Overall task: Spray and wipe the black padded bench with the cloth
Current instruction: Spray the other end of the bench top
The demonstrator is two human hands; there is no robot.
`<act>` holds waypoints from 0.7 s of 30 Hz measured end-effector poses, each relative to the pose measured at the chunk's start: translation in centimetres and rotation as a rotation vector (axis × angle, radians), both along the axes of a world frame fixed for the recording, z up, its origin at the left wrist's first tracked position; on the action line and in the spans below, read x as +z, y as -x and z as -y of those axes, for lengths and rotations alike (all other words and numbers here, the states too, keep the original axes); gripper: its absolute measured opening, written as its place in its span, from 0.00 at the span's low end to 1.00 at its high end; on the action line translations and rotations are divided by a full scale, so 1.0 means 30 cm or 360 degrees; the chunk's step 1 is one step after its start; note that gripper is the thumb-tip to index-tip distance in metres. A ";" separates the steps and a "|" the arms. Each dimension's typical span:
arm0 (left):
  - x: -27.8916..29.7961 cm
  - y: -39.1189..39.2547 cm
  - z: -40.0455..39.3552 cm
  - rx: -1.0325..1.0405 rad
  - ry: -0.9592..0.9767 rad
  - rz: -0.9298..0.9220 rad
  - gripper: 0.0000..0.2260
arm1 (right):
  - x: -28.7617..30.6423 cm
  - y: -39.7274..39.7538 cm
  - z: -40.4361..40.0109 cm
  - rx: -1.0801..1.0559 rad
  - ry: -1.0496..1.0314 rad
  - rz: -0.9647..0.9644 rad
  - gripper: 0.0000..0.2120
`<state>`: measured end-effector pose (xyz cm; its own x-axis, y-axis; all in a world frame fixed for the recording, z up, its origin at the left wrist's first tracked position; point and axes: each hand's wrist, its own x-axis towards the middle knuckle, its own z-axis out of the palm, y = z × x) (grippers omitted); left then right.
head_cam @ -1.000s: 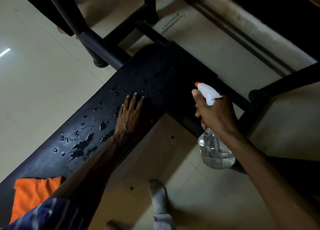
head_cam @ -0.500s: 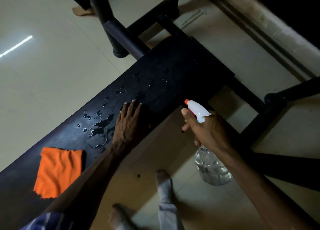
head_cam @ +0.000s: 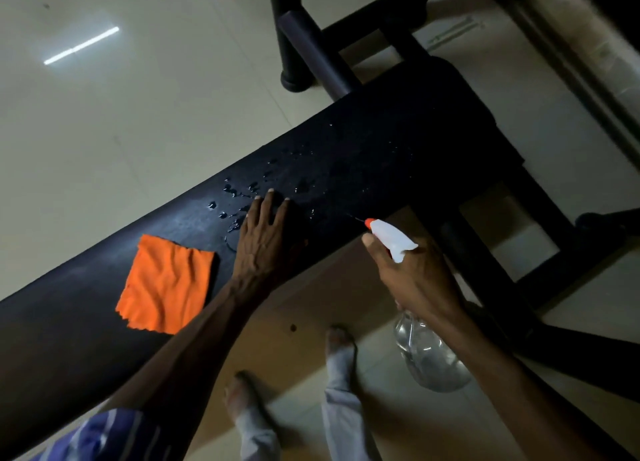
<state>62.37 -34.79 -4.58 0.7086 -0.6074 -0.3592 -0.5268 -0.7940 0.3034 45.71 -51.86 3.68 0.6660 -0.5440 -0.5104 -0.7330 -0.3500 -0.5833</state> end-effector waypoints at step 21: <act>0.038 -0.128 -0.627 0.0508 0.0181 0.0092 0.32 | 0.059 -0.446 -0.400 0.0217 -0.0323 0.0600 0.17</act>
